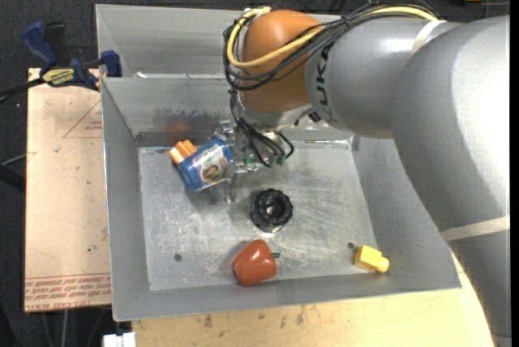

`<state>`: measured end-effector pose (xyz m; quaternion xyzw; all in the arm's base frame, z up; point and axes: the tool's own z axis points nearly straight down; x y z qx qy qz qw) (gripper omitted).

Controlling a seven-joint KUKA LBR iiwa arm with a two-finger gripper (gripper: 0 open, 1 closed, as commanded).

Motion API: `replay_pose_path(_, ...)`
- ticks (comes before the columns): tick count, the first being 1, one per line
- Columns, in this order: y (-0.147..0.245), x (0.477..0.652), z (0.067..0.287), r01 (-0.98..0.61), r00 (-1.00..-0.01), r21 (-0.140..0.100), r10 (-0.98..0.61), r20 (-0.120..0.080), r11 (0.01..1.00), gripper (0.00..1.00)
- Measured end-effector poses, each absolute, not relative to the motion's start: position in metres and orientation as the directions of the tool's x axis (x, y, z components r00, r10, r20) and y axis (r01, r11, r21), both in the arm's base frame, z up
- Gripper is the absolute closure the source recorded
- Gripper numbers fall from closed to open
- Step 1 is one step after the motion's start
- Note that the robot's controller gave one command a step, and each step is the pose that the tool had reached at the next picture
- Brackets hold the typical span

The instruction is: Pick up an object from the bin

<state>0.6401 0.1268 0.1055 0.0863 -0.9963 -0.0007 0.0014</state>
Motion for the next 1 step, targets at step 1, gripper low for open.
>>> replay_pose_path(1, 0.1257, 0.6326, 0.2032, -0.167, -0.986, 0.001, -0.167, -0.003, 0.986, 1.0)
